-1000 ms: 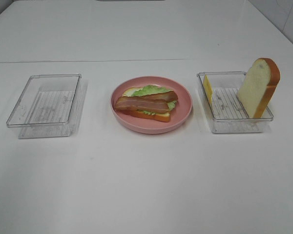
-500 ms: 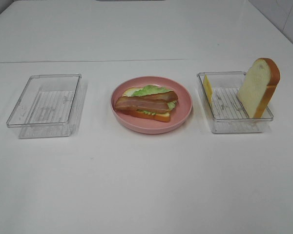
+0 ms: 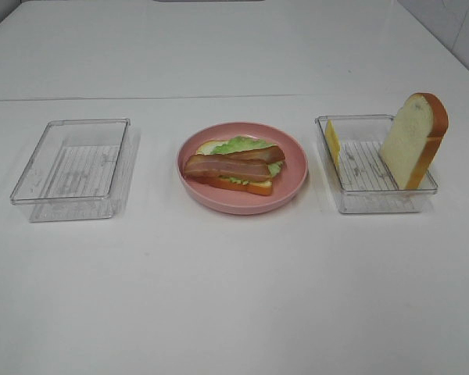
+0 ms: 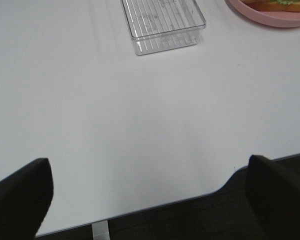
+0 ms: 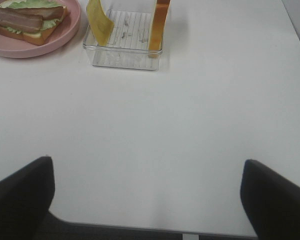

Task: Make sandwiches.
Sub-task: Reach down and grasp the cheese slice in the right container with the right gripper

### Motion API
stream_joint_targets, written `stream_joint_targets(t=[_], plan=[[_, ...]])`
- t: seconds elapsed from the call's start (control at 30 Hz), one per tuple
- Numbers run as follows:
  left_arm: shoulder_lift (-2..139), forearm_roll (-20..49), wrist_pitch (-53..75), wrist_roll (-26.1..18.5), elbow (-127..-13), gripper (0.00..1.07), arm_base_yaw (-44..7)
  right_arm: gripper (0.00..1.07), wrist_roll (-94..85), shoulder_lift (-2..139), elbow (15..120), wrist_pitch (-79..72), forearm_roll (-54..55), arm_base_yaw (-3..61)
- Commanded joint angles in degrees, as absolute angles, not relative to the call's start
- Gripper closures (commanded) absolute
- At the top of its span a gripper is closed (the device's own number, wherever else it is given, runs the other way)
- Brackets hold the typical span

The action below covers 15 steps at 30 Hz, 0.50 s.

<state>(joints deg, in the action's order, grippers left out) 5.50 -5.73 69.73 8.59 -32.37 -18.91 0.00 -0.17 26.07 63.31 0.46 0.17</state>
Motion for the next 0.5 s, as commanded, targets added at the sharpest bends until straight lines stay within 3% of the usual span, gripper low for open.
stream_joint_targets(t=[0.03, 0.5], plan=[[4.9, -4.5, 66.7, 8.4, -31.9, 0.1, -18.8, 0.09, 0.0, -2.2, 26.2, 63.3, 0.5, -0.1], [5.0, -2.2, 61.7, 5.8, -29.7, 0.1, -18.8, 0.09, 0.0, -2.2, 26.2, 63.3, 0.4, -0.1]])
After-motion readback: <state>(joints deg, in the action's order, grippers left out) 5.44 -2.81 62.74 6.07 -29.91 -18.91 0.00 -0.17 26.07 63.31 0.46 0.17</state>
